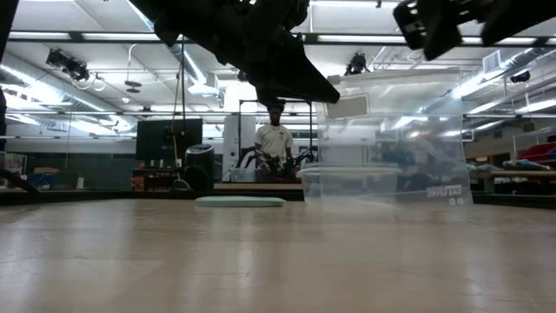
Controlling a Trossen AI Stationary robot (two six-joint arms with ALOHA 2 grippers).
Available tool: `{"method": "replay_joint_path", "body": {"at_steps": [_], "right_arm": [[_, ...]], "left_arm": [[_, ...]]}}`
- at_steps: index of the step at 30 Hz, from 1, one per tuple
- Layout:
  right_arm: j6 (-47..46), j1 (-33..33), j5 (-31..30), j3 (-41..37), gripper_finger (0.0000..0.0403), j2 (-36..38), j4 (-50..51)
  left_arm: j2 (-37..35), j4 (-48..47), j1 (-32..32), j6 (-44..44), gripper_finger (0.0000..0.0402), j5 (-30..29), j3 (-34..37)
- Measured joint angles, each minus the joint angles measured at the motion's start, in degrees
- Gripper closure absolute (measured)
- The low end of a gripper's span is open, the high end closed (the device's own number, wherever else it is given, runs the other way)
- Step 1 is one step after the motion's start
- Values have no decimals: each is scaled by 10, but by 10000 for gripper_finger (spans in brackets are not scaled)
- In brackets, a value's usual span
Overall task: Roll bandage
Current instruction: Put the red rolled bandage into the transparent zip lock bag
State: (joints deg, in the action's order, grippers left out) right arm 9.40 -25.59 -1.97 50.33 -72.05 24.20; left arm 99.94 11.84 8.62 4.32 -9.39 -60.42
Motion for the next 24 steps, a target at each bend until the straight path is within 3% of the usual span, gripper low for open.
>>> {"method": "replay_joint_path", "body": {"at_steps": [12,24], "right_arm": [[-159,-133,-14,0,199,-54,36],[-184,-172,-40,0,197,-157,-1]], "left_arm": [[0,-9,0,2,402,0,0],[0,-10,-1,4,402,0,0]]}}
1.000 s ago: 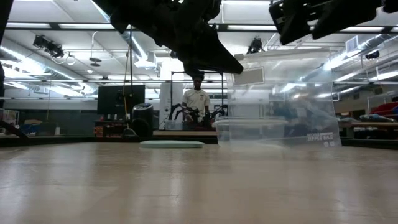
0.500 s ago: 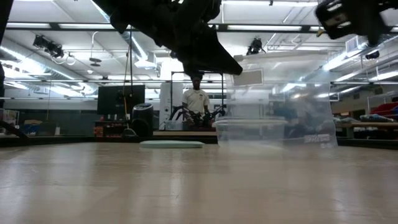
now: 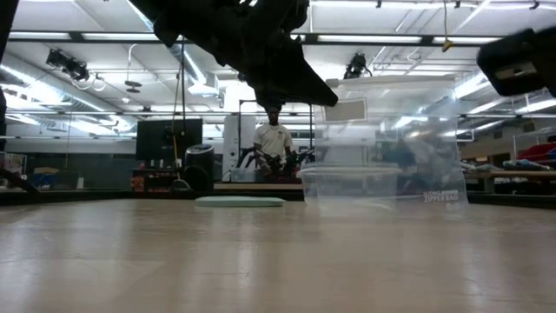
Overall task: Roll bandage
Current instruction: Put the red rolled bandage into the transparent zip lock bag
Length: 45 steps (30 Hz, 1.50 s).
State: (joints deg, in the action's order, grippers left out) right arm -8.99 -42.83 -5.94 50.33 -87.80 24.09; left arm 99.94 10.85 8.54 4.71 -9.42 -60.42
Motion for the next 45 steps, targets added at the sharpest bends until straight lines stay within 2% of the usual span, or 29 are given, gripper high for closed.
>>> {"method": "replay_joint_path", "body": {"at_steps": [5,17,24,28,32,39,45], "right_arm": [[7,-4,2,3,197,-23,4],[60,-6,-37,31,198,-33,36],[56,5,4,26,188,-70,32],[60,5,8,26,187,-77,32],[62,5,6,26,206,-77,36],[63,6,21,28,265,-84,54],[33,10,27,33,273,-71,72]], "left_arm": [[0,0,0,0,402,0,0],[0,-1,0,1,402,0,0],[0,-1,0,1,402,0,0],[0,-1,0,1,402,0,0],[0,-1,0,1,402,0,0],[0,-1,0,1,402,0,0],[0,0,0,1,402,0,0]]}}
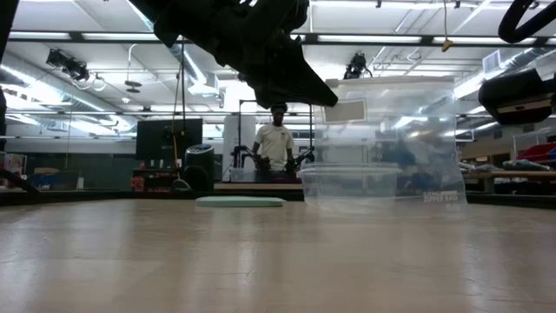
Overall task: Roll bandage
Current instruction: Put the red rolled bandage into the transparent zip lock bag
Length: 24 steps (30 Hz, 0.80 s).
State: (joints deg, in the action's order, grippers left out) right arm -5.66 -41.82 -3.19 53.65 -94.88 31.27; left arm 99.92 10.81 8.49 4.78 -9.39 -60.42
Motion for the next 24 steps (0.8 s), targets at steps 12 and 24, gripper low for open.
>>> {"method": "replay_joint_path", "body": {"at_steps": [12,24], "right_arm": [[-24,32,-239,14,277,159,37],[148,82,-469,-27,281,262,-188]], "left_arm": [[0,0,0,0,402,0,0],[0,29,0,34,402,0,0]]}}
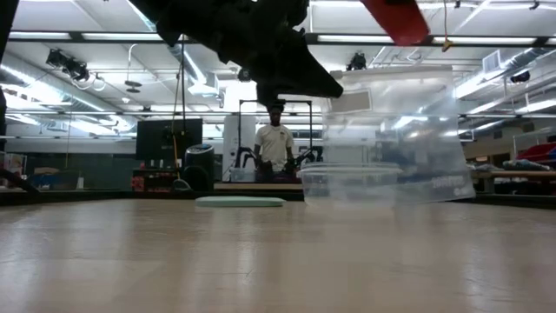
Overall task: Roll bandage
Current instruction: Put the red rolled bandage into the transparent zip lock bag
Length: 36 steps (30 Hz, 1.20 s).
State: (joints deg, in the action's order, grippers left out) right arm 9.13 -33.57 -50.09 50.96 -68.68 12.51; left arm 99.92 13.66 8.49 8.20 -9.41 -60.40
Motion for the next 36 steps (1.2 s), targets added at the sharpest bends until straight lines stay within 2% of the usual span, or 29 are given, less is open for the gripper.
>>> {"method": "replay_joint_path", "body": {"at_steps": [5,14,26,32,36], "right_arm": [[69,39,69,-43,281,-5,-122],[91,60,110,-54,281,-15,-134],[74,71,121,-54,281,-42,-140],[26,70,128,-54,282,-39,-123],[-13,69,109,-59,282,-39,-112]], "left_arm": [[0,5,0,13,402,0,0],[0,17,0,24,402,0,0],[0,33,0,18,402,-2,0],[0,32,0,10,402,-3,0],[0,33,1,8,402,-4,0]]}}
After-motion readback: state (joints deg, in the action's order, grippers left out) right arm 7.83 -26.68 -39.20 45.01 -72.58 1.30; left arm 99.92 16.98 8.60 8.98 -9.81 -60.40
